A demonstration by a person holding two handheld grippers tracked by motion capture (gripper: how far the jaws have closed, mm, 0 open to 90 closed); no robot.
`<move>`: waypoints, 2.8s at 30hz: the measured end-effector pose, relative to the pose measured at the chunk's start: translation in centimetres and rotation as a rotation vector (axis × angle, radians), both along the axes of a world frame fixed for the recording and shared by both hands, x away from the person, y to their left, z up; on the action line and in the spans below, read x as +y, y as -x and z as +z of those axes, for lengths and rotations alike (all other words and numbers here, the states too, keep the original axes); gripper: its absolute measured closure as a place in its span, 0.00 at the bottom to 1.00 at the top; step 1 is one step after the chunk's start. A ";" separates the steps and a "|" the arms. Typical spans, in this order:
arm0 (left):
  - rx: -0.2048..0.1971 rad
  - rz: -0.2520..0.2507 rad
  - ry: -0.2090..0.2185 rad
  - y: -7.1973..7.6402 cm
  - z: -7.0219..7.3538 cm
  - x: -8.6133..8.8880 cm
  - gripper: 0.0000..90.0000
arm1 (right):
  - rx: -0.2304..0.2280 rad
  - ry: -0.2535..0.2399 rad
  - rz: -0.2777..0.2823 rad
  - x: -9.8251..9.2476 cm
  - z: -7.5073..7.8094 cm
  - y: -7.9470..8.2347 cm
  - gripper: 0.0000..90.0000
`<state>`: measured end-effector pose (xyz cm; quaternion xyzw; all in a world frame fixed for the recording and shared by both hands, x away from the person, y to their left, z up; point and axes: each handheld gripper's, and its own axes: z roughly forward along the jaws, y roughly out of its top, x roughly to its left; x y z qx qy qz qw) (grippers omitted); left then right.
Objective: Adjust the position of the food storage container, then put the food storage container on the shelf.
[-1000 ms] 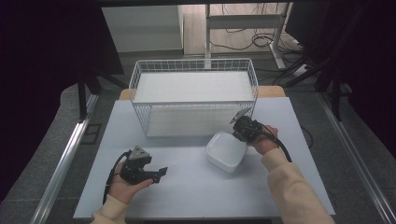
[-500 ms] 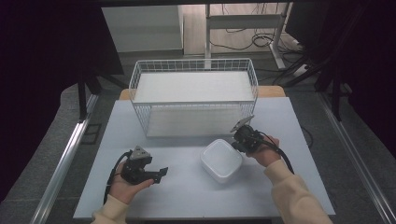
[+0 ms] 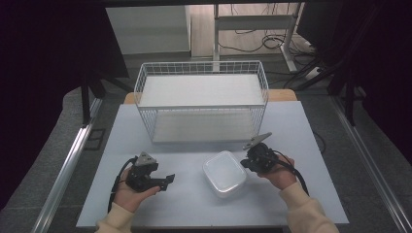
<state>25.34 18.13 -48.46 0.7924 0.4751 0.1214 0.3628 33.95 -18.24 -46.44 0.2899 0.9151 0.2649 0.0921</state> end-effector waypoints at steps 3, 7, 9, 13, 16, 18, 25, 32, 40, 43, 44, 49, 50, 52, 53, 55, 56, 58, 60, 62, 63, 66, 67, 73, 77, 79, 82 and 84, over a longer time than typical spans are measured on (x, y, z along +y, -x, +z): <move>0.000 -0.002 -0.002 0.0 0.0 0.0 0.26 | 0.002 -0.031 0.009 -0.3 -0.2 1.0 0.99; 0.000 -0.002 -0.003 0.0 0.0 0.0 0.26 | 0.013 -0.036 0.019 -0.3 -0.2 1.3 0.99; -0.001 0.000 -0.006 0.0 0.0 0.0 0.26 | 0.016 -0.043 0.024 -0.3 -0.3 1.6 0.99; -0.004 0.005 -0.001 0.1 0.2 0.2 0.26 | 0.034 -0.050 0.044 -0.1 -0.5 2.3 0.99; -0.005 0.007 0.001 0.1 0.2 0.2 0.26 | 0.039 -0.055 0.055 0.1 -0.6 2.8 0.99; -0.007 0.006 -0.001 0.1 0.2 0.2 0.26 | 0.041 -0.059 0.065 0.4 -0.6 3.1 0.99; -0.010 0.005 0.002 0.2 0.3 0.2 0.26 | 0.044 -0.065 0.103 1.4 -0.7 3.9 0.99; -0.012 0.011 0.005 0.1 0.4 0.5 0.26 | 0.044 -0.062 0.133 2.1 -0.9 4.2 0.99; -0.016 0.013 0.003 0.2 0.4 0.5 0.26 | 0.054 -0.066 0.139 2.2 -1.2 4.3 0.99; -0.019 0.017 0.010 0.3 0.6 0.6 0.26 | 0.037 -0.104 0.094 1.2 -0.5 4.2 0.99; -0.019 0.017 0.010 0.3 0.6 0.6 0.26 | 0.037 -0.104 0.094 1.2 -0.5 4.2 0.99; -0.020 0.032 0.016 0.5 0.6 1.2 0.26 | 0.002 -0.240 -0.024 -1.7 0.5 4.0 0.85; -0.018 0.035 0.017 0.5 0.5 1.3 0.26 | -0.007 -0.257 -0.043 -2.0 0.6 3.9 0.77; -0.016 0.039 0.018 0.5 0.5 1.3 0.26 | -0.020 -0.272 -0.071 -2.4 0.6 3.8 0.69; -0.018 0.041 0.018 0.5 0.5 1.3 0.26 | -0.031 -0.315 -0.115 -3.0 0.6 3.7 0.56; -0.020 0.041 0.018 0.4 0.6 1.3 0.26 | -0.036 -0.336 -0.148 -3.5 0.6 3.6 0.48; -0.022 0.040 0.016 0.5 0.6 1.2 0.26 | -0.036 -0.336 -0.148 -3.5 0.6 3.6 0.48; -0.024 0.032 0.013 0.5 0.7 1.2 0.26 | -0.038 -0.358 -0.164 -4.0 0.7 3.5 0.43; -0.025 0.031 0.015 0.5 0.7 1.1 0.26 | -0.038 -0.368 -0.181 -4.2 0.7 3.5 0.39; -0.026 0.029 0.016 0.6 0.7 1.0 0.26 | -0.040 -0.382 -0.192 -4.3 0.9 3.5 0.34; -0.026 0.031 0.017 0.6 0.7 1.0 0.26 | -0.040 -0.382 -0.192 -4.3 0.9 3.5 0.34; -0.027 0.028 0.019 0.7 0.8 1.0 0.26 | -0.033 -0.402 -0.207 -4.4 1.0 3.5 0.29; -0.027 0.030 0.020 0.7 0.8 1.0 0.26 | -0.033 -0.402 -0.207 -4.4 1.0 3.5 0.29; -0.017 0.032 0.061 0.9 1.2 0.8 0.26 | -0.002 -0.434 -0.216 -4.3 0.9 3.2 0.23; -0.001 0.024 0.109 0.9 1.5 0.5 0.26 | 0.015 -0.443 -0.202 -4.1 0.8 3.5 0.23; 0.020 0.024 0.148 0.8 1.5 0.4 0.26 | 0.016 -0.442 -0.199 -4.0 0.8 3.6 0.23; 0.054 0.020 0.213 0.6 1.7 0.4 0.27 | 0.031 -0.436 -0.183 -3.5 0.7 3.8 0.23; 0.090 0.000 0.286 0.4 1.7 0.4 0.29 | 0.037 -0.431 -0.172 -3.1 0.5 4.1 0.23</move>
